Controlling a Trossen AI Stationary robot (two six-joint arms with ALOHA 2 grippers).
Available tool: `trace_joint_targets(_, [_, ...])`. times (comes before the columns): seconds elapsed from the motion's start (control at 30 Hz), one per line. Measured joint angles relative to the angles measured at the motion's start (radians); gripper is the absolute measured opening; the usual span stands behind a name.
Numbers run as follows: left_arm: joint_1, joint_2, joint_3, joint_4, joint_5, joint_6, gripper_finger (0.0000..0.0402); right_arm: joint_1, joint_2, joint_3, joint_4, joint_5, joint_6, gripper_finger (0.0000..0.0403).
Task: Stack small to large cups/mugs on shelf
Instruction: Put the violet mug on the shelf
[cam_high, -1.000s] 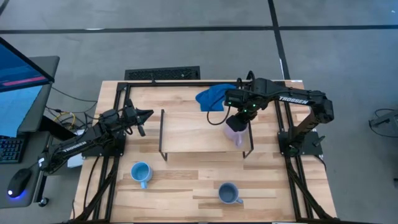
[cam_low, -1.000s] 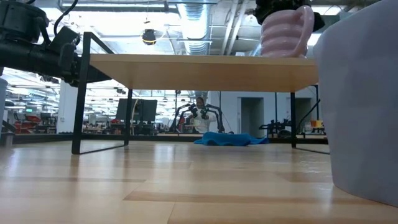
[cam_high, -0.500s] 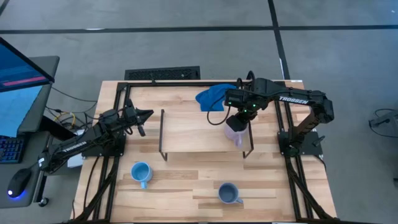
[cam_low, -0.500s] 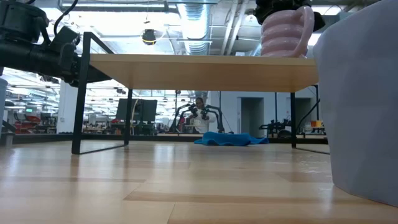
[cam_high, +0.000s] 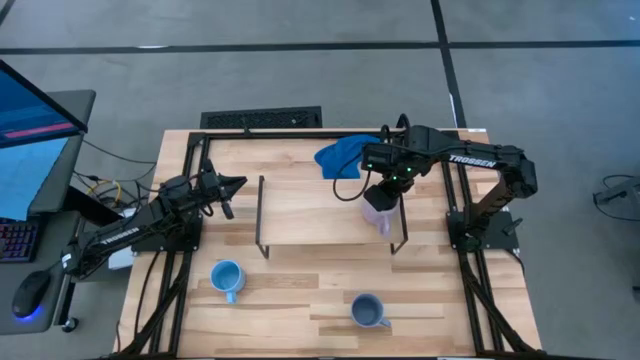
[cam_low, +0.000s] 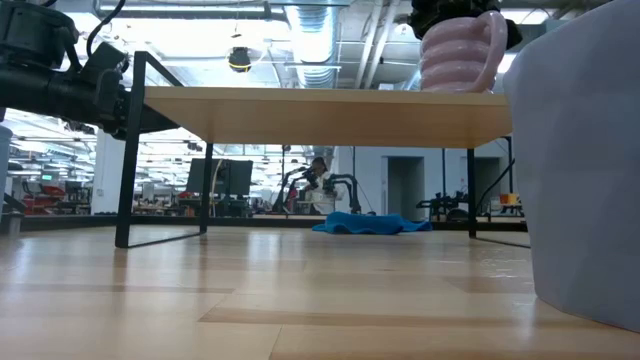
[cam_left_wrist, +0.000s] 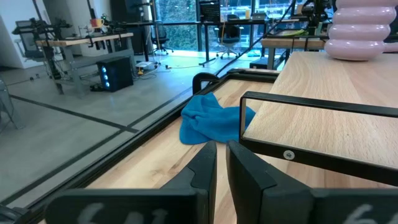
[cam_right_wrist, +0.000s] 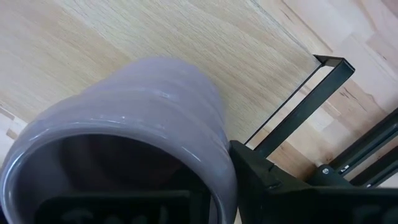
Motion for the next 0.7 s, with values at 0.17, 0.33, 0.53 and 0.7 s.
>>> trace_joint_targets(0.17, [0.0,0.0,0.0,0.0,0.0,0.0,0.0027,0.0,0.0,0.0,0.0,-0.002,0.0,0.0072])
trace_joint_targets(0.33, [0.0,0.0,0.0,0.0,0.0,0.0,0.0027,0.0,0.0,0.0,0.0,-0.018,0.0,0.0072])
trace_joint_targets(0.53, [0.0,0.0,0.0,0.0,0.0,0.0,0.0027,0.002,0.0,0.0,0.0,-0.023,-0.025,0.0072])
trace_joint_targets(0.7, [0.0,0.0,0.0,0.0,0.0,0.0,0.0027,0.002,0.0,0.0,0.0,-0.025,-0.019,0.0072])
